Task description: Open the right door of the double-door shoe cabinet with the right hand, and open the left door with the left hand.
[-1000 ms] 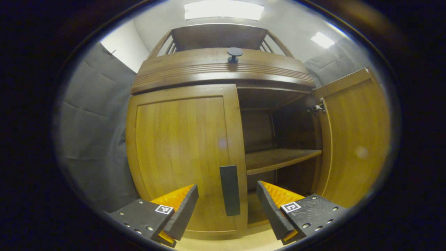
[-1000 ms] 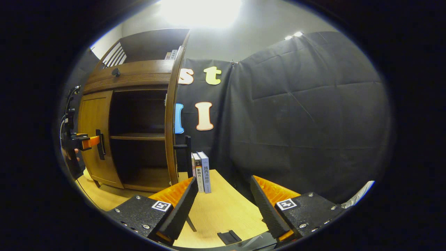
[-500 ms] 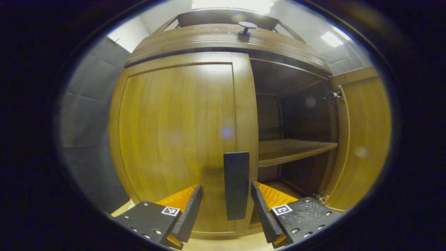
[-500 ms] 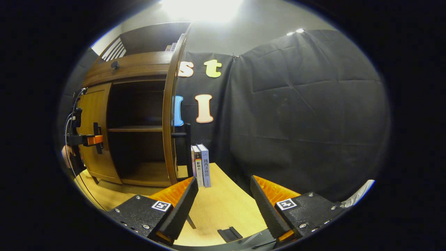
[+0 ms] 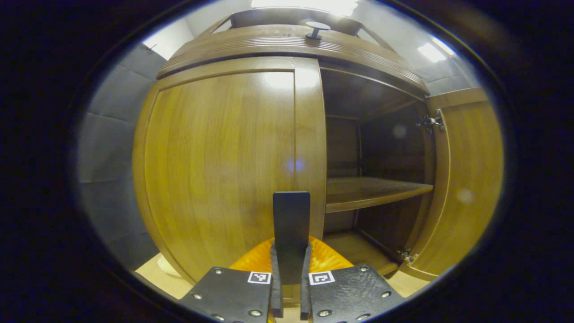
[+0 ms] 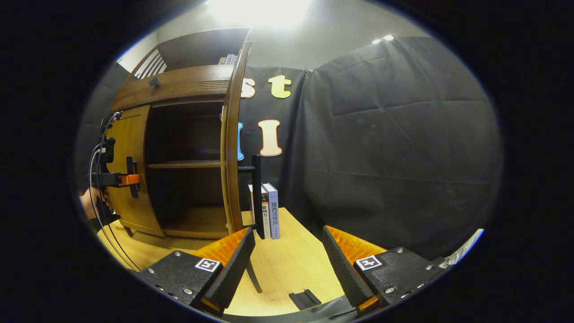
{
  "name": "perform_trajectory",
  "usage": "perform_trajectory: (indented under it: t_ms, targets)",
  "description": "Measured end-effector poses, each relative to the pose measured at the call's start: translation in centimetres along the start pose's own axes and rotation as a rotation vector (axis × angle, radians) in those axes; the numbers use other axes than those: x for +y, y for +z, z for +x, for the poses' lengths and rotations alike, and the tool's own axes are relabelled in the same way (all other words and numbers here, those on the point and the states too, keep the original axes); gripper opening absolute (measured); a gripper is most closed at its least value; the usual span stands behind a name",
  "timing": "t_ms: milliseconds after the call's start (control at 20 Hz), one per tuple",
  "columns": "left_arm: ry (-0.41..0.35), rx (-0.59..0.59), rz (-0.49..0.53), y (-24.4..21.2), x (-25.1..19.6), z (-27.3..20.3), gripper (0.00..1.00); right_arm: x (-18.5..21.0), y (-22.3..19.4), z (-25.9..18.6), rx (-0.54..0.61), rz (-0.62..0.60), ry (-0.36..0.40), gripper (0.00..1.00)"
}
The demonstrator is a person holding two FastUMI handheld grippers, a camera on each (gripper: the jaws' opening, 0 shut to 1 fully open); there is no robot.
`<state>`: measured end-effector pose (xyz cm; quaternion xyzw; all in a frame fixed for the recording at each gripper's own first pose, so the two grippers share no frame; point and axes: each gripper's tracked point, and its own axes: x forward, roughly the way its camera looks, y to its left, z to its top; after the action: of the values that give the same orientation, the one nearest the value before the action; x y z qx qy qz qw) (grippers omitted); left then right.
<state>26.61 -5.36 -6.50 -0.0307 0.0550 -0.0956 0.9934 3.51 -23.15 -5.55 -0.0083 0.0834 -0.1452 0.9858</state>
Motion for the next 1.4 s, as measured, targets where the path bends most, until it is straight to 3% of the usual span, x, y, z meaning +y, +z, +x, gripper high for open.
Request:
perform_trajectory:
  t_ms: [50,100,150,450,650,750,800,900,950,1000,1100,1150,1300,1350,1400]
  targets:
    - [-0.006,-0.003,-0.003,0.2,0.0,-0.2,0.11,0.2,0.0,-0.1,-0.002,0.003,0.004,0.94]
    - [-0.011,-0.003,-0.006,0.7,0.3,-0.7,0.2,0.4,0.1,-0.2,-0.002,0.005,0.008,0.94]
    - [-0.015,-0.003,-0.006,1.3,0.5,-1.0,0.16,0.6,0.1,-0.4,-0.005,0.009,0.011,0.94]
    - [-0.036,-0.007,-0.016,3.0,0.8,-2.8,0.2,2.2,0.7,-1.9,-0.022,0.002,0.038,0.94]
    - [-0.039,-0.008,-0.012,2.9,0.8,-5.1,0.11,4.2,1.2,-2.7,-0.032,-0.002,0.078,0.94]
    - [-0.042,-0.001,-0.014,2.9,1.1,-6.2,0.16,5.3,1.3,-3.2,-0.035,-0.002,0.094,0.94]
    - [-0.042,0.0,-0.018,3.0,1.3,-6.8,0.11,5.8,1.3,-3.4,-0.033,-0.002,0.102,0.94]
    - [-0.036,-0.003,-0.021,3.0,2.2,-8.5,0.11,6.7,1.1,-3.8,-0.027,-0.001,0.123,0.94]
    - [-0.029,-0.007,-0.022,3.1,2.7,-9.3,0.2,7.2,1.2,-4.0,-0.026,-0.001,0.132,0.94]
    - [-0.024,-0.009,-0.017,2.9,3.3,-10.3,0.15,7.6,1.4,-4.3,-0.031,-0.001,0.141,0.94]
    - [-0.019,-0.012,-0.015,2.8,4.3,-12.0,0.2,8.6,1.6,-4.7,-0.04,-0.005,0.159,0.94]
    - [-0.016,-0.011,-0.021,2.8,4.8,-12.6,0.15,9.0,1.5,-4.9,-0.04,-0.009,0.168,0.94]
    - [-0.003,-0.019,-0.024,2.7,6.5,-14.4,0.19,10.3,1.5,-5.4,-0.034,-0.012,0.191,0.92]
    - [0.001,-0.02,-0.022,2.8,7.0,-15.0,0.1,10.7,1.5,-5.6,-0.034,-0.008,0.202,0.92]
    - [0.004,-0.018,-0.024,2.7,7.6,-15.4,0.19,11.0,1.7,-5.9,-0.036,-0.005,0.211,0.94]
